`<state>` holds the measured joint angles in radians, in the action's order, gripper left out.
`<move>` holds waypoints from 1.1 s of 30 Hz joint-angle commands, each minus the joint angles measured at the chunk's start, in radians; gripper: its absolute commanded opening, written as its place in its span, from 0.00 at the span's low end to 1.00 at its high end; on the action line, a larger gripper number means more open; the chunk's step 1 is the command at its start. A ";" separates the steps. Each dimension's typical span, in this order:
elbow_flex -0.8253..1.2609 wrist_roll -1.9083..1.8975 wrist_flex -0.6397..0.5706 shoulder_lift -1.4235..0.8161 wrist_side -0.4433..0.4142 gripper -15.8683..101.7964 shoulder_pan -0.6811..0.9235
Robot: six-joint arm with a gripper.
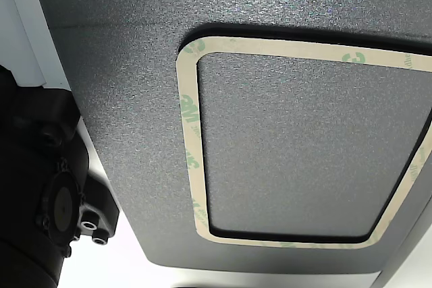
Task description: Grab top frame and put it into gray box.
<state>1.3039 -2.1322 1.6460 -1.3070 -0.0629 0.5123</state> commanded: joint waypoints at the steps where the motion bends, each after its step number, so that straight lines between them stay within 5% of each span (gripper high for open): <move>1: -0.035 0.005 0.012 -0.026 -0.014 0.98 -0.009; 19: -0.255 0.387 0.005 -0.143 -0.377 0.98 -0.017; 24: -0.011 0.847 -0.195 -0.364 -0.483 0.98 -0.063; 33: 0.492 1.601 -0.535 -0.822 -0.359 0.98 -0.267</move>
<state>1.6214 -0.9189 1.2011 -1.9390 -0.4617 0.3053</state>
